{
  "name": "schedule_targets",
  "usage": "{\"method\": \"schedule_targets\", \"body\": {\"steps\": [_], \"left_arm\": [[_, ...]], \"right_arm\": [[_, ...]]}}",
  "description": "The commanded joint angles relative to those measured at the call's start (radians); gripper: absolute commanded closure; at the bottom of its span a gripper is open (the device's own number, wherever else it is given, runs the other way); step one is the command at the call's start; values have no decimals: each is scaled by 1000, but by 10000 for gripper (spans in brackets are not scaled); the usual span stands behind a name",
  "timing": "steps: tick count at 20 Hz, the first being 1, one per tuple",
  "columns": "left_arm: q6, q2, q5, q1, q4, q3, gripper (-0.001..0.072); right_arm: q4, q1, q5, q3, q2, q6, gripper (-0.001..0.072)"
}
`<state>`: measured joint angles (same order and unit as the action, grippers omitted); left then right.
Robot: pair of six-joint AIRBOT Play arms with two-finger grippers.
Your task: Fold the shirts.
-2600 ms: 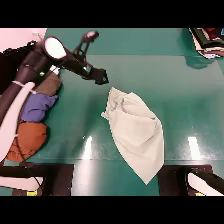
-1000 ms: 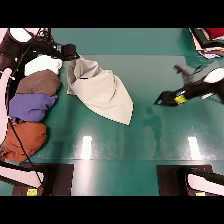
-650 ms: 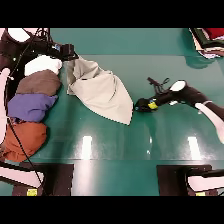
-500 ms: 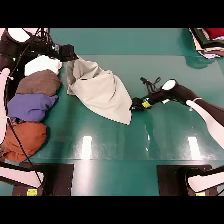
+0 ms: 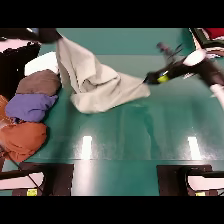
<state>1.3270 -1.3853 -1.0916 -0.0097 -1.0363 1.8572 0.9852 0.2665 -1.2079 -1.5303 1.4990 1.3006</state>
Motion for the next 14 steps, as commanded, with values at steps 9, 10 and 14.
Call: {"method": "schedule_targets", "body": {"steps": [9, 10, 14], "left_arm": [[0, 505, 14, 25, -10, 102, 683], [0, 537, 20, 25, -10, 102, 683], [0, 633, 90, 25, -8, 105, 684]], "right_arm": [[37, -354, -132, -511, -444, 11, 693], [37, -379, -131, -533, -471, 11, 693], [37, -515, -127, -541, -562, 11, 693]]}}
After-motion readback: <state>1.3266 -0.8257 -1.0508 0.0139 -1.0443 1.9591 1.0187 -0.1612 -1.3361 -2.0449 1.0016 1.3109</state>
